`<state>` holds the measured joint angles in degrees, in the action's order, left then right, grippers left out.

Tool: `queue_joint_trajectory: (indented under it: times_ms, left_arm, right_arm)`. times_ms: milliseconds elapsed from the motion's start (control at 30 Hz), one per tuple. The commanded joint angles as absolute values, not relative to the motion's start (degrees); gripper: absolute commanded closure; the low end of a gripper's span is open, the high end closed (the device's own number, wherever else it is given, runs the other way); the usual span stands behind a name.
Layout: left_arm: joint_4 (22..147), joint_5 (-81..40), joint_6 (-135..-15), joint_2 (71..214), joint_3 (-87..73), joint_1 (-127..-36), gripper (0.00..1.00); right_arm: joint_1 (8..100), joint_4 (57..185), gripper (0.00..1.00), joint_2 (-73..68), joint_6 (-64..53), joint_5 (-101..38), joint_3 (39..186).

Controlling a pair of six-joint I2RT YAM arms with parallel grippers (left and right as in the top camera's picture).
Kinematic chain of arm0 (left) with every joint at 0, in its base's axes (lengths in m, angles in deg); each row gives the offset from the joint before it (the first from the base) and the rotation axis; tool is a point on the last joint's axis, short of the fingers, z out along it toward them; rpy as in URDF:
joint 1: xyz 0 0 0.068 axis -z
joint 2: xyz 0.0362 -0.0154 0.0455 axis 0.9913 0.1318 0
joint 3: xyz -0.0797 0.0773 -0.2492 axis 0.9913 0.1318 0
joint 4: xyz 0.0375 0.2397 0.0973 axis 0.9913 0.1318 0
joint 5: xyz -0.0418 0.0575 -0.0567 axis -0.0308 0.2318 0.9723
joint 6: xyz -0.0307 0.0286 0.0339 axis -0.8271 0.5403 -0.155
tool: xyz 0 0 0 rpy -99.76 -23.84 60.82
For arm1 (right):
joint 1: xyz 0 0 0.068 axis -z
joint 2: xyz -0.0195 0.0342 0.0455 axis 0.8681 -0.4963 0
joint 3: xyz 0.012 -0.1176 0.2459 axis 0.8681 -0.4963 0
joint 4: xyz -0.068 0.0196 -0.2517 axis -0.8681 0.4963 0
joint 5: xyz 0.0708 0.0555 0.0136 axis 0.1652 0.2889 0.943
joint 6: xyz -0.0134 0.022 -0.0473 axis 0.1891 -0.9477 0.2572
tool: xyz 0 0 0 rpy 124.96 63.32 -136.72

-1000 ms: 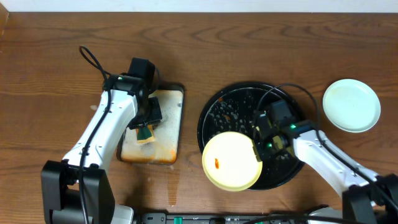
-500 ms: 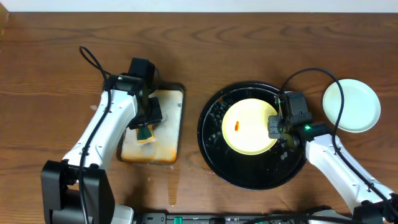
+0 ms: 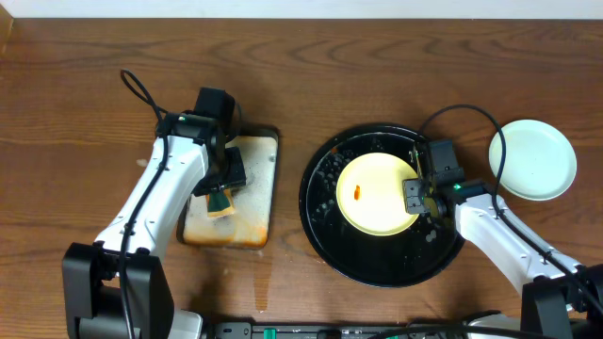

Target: Clean dirty plates on tray and stack at the side

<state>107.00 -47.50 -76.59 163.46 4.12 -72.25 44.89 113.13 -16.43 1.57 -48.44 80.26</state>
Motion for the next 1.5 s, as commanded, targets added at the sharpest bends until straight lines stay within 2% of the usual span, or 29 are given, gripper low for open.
queue_joint_trajectory:
  times_ms: [0,67,167,233,667,833,1167,1467]
  left_arm:
    - [107.2,-47.8,-76.4,162.3,4.2,-72.5,0.49]
    - [107.2,-47.8,-76.4,162.3,4.2,-72.5,0.49]
    - [107.2,-47.8,-76.4,162.3,4.2,-72.5,0.48]
    - [107.0,-47.8,-76.4,162.3,4.2,-72.5,0.48]
    - [107.2,-47.8,-75.9,162.3,4.3,-72.5,0.46]
    - [106.5,-51.4,-75.6,162.5,4.5,-72.5,0.46]
    - [95.5,-53.1,-75.8,164.6,13.2,-72.5,0.46]
    - [83.3,-56.4,-77.3,165.1,21.3,-72.5,0.85]
  right_arm:
    - [45.5,115.9,0.47,-16.8,-4.3,-47.5,81.3]
    - [46.0,117.1,0.5,-16.8,-6.2,-47.5,81.3]
    - [47.2,117.1,0.68,-16.9,-9.8,-46.9,81.1]
    - [47.9,116.5,0.74,-17.5,-12.1,-45.9,81.1]
    - [48.2,109.7,0.74,-22.9,-9.6,-43.8,81.2]
    - [48.2,109.7,0.78,-22.7,-8.4,-43.8,81.2]
    - [48.2,109.9,0.75,-22.7,-8.4,-43.8,81.2]
    - [48.2,110.3,0.73,-22.7,-8.4,-43.5,81.1]
